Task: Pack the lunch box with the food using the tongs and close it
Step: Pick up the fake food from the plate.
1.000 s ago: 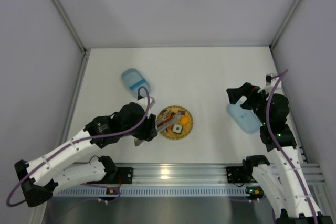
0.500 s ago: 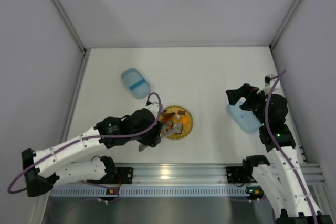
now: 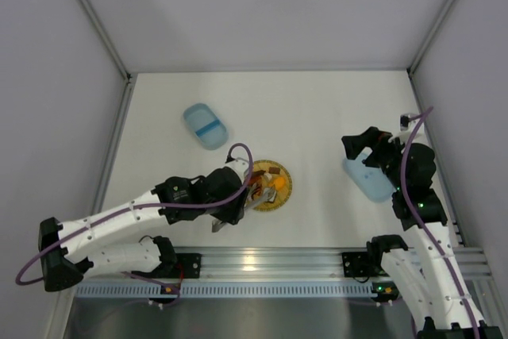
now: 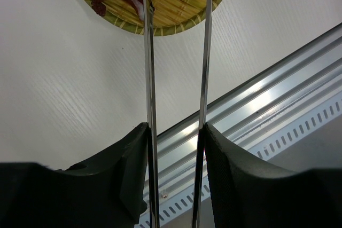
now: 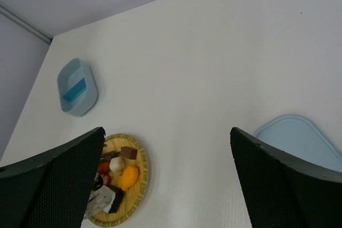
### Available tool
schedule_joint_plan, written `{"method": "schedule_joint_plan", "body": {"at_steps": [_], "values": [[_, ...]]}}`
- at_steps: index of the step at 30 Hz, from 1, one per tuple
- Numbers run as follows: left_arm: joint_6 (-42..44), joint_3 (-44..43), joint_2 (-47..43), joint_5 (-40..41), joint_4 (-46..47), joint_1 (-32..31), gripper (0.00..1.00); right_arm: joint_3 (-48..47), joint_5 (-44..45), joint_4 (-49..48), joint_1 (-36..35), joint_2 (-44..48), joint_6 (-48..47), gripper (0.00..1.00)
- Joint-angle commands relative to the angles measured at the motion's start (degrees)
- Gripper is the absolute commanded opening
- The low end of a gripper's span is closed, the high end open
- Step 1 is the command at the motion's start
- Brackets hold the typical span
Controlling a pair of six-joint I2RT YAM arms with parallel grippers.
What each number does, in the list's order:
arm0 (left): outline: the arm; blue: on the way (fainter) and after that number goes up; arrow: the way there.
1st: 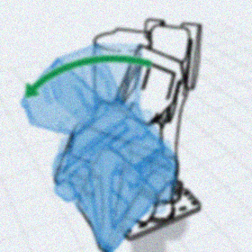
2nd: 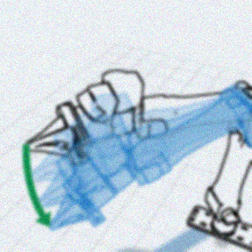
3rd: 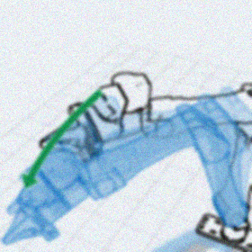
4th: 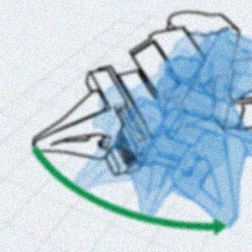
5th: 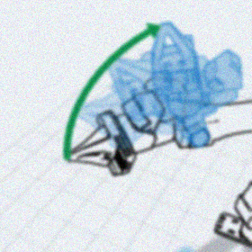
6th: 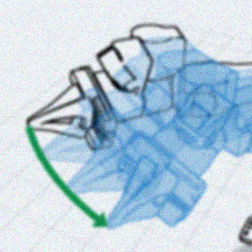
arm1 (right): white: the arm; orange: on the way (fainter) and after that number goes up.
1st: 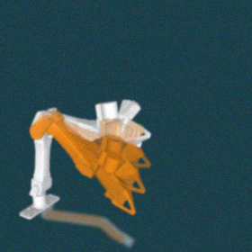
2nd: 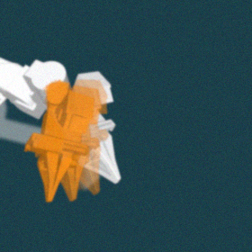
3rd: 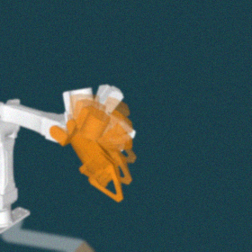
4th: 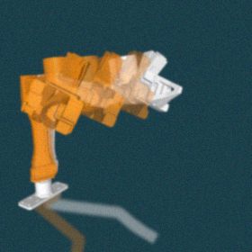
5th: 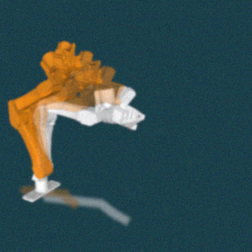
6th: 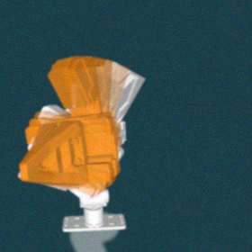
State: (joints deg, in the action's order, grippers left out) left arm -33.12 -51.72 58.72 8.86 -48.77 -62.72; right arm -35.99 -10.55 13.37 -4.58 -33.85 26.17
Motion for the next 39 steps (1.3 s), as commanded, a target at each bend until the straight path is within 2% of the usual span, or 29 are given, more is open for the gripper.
{"method": "schedule_joint_plan", "body": {"at_steps": [1, 39], "values": [[-0.8, -0.7, 0.1, 0.9, 2.0, -0.6, 0.49, 0.1, -0.6, -0.1, 0.9, 1.1, 0.1, 0.99], [-1.3, -2.2, -1.3, 1.4, 2.6, -3.5, 0.50, -0.3, -0.3, 1.2, 0.9, 1.7, -0.2, 0.99]]}}
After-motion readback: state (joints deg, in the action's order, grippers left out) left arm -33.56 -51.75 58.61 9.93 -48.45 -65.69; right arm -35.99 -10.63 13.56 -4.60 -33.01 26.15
